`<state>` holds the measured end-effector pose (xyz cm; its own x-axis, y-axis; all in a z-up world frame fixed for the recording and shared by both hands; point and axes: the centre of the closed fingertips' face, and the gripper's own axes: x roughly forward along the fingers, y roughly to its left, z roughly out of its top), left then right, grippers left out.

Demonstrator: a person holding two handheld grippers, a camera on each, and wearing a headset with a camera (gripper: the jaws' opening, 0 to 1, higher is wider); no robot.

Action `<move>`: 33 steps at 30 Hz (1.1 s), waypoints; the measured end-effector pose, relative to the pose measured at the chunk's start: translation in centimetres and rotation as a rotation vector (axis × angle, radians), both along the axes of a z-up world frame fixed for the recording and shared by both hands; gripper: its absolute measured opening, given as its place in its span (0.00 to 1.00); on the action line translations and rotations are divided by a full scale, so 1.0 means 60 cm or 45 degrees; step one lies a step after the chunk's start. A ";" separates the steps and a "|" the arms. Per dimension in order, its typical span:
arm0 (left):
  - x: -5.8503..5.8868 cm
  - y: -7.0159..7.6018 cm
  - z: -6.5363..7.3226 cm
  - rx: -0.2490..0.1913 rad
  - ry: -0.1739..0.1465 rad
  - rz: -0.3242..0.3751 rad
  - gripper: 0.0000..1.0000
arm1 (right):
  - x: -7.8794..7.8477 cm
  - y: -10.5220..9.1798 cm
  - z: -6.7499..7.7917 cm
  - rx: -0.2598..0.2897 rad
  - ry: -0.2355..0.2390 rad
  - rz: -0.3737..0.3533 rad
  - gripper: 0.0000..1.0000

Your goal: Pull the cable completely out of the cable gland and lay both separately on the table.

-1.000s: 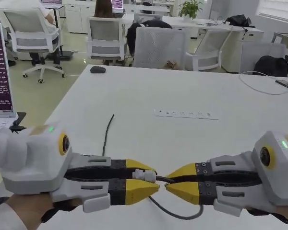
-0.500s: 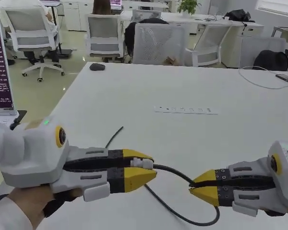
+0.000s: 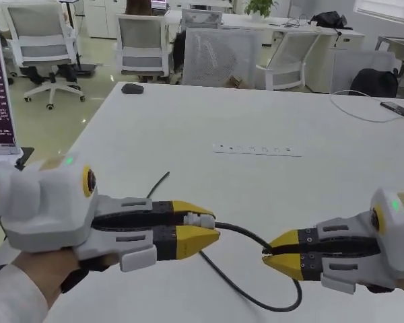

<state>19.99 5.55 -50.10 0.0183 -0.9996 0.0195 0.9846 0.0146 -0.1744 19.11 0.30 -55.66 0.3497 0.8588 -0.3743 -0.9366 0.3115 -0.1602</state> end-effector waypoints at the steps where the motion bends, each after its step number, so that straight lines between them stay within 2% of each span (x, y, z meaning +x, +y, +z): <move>1: 0.000 0.000 -0.001 0.002 0.005 0.000 0.16 | -0.001 0.004 0.005 0.012 -0.003 0.004 0.05; 2: -0.001 -0.001 -0.003 0.012 0.005 -0.001 0.16 | -0.003 0.016 0.022 0.046 -0.020 0.018 0.06; 5: -0.009 -0.008 -0.013 0.056 -0.017 -0.019 0.16 | -0.004 0.045 0.058 0.095 -0.009 0.035 0.15; 9: -0.012 -0.007 -0.011 0.052 -0.026 -0.028 0.16 | -0.009 0.079 0.087 0.131 -0.046 0.101 0.16; 14: -0.005 -0.001 -0.003 0.023 -0.019 -0.007 0.16 | -0.011 0.102 0.088 0.105 -0.068 0.141 0.14; 18: 0.004 0.005 0.002 0.001 -0.015 0.023 0.16 | -0.005 0.102 0.090 0.121 -0.063 0.135 0.11; 20: 0.001 0.003 0.006 -0.012 -0.012 0.013 0.16 | 0.002 0.098 0.087 0.106 -0.075 0.123 0.05; 21: 0.000 0.002 0.006 -0.009 -0.023 0.016 0.16 | 0.003 0.098 0.088 0.109 -0.078 0.129 0.06; 23: 0.000 0.001 0.005 -0.011 -0.016 0.014 0.16 | 0.002 0.097 0.087 0.113 -0.058 0.129 0.05; 27: 0.005 0.002 0.004 -0.012 -0.004 0.021 0.16 | 0.004 0.098 0.087 0.110 -0.077 0.122 0.05; 33: 0.008 0.002 0.003 -0.007 -0.003 0.028 0.16 | 0.008 0.097 0.086 0.122 -0.070 0.122 0.05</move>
